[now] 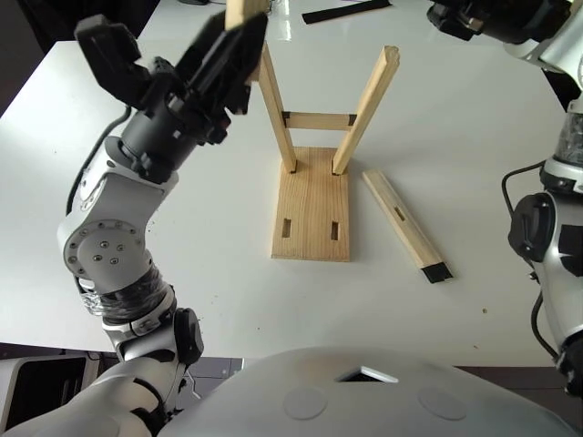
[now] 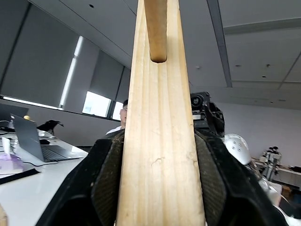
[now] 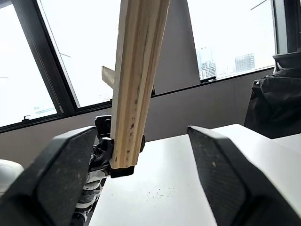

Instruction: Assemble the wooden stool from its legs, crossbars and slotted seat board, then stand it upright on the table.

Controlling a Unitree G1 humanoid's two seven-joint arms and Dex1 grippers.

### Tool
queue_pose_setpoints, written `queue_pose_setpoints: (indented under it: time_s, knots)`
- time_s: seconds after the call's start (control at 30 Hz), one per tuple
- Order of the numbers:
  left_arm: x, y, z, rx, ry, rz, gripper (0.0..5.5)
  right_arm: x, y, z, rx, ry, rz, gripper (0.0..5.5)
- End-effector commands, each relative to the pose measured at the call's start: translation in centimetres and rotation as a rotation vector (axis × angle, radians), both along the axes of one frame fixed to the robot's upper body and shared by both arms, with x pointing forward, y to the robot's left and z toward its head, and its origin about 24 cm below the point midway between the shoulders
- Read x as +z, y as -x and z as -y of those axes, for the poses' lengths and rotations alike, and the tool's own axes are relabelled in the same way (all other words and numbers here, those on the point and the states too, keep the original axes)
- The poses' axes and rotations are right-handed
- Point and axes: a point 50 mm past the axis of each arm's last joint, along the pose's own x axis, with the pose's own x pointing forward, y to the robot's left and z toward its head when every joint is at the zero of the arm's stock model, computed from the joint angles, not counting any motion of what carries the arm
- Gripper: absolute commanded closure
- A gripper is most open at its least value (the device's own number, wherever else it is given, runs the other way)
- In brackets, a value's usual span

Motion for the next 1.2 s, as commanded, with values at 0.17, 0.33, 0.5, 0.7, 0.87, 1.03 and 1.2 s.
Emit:
queue_pose_setpoints:
  time_s: [0.17, 0.33, 0.5, 0.7, 0.87, 1.03, 1.2]
  knots:
    - [-1.1, 1.2, 0.7, -0.098, -0.107, 0.095, 3.47, 2.2, 0.5, -0.3, 0.192, 0.100, 0.121, 1.94]
    - [-1.8, 1.4, 1.1, -0.122, -0.151, 0.106, 3.47, 2.7, 1.3, -0.8, 0.258, 0.103, 0.119, 1.72]
    - [-2.2, 1.4, 1.3, -0.128, -0.176, 0.110, 3.47, 3.1, 2.2, -1.1, 0.303, 0.094, 0.127, 1.72]
    - [-2.5, 1.4, 1.4, -0.126, -0.180, 0.104, 3.47, 2.5, 1.8, -0.2, 0.295, 0.090, 0.096, 1.90]
    - [-2.7, 1.3, 1.4, -0.126, -0.201, 0.097, 3.47, 2.3, 1.2, 1.0, 0.283, 0.070, 0.064, 2.60]
    - [-2.9, 1.3, 1.6, -0.120, -0.215, 0.096, 3.47, 2.4, 1.2, 1.4, 0.282, 0.066, 0.046, 3.29]
    - [-3.0, 1.1, 1.8, -0.101, -0.232, 0.099, 3.47, 2.4, 1.4, 1.2, 0.272, 0.050, 0.029, 3.29]
